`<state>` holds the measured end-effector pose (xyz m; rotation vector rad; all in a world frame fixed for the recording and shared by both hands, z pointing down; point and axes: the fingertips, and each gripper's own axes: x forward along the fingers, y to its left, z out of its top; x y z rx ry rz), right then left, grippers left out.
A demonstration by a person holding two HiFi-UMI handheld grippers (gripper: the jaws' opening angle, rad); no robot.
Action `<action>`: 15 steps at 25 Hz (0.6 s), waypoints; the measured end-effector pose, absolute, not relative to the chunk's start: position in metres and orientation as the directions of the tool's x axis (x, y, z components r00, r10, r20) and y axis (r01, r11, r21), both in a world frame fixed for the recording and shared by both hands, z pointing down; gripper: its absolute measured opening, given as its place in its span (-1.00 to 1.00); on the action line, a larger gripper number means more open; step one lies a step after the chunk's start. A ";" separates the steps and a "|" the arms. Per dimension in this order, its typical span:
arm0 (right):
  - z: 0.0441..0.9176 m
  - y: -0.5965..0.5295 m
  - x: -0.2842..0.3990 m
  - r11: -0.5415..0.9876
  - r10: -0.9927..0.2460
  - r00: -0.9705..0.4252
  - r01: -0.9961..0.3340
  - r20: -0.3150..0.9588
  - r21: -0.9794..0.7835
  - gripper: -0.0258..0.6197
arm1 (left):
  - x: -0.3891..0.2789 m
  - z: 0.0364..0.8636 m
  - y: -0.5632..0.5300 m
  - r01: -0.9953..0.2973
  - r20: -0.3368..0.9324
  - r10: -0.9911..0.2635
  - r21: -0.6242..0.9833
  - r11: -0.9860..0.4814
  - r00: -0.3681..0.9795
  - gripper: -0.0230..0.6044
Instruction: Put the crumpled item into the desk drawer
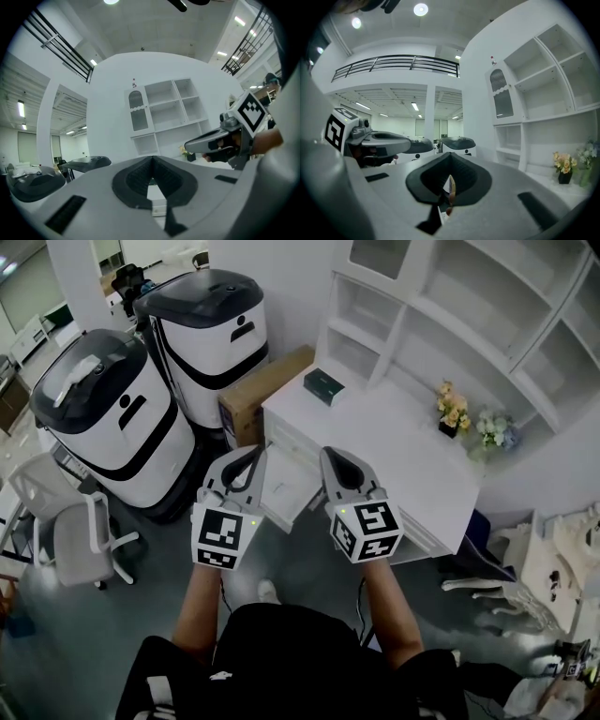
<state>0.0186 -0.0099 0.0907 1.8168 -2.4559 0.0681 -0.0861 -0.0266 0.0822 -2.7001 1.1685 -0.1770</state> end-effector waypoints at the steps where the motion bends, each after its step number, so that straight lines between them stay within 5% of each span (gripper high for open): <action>1: 0.088 -0.002 0.020 0.294 -0.952 -0.292 -0.956 0.088 0.015 -0.93 | -0.086 0.081 -0.020 -0.712 0.030 -0.734 -0.220 -0.667 0.679 -0.91; 15: 0.070 0.083 0.028 0.330 -0.943 -0.328 -0.944 0.046 0.025 -0.93 | -0.082 0.058 0.065 -0.751 -0.010 -0.766 -0.210 -0.627 0.642 -0.91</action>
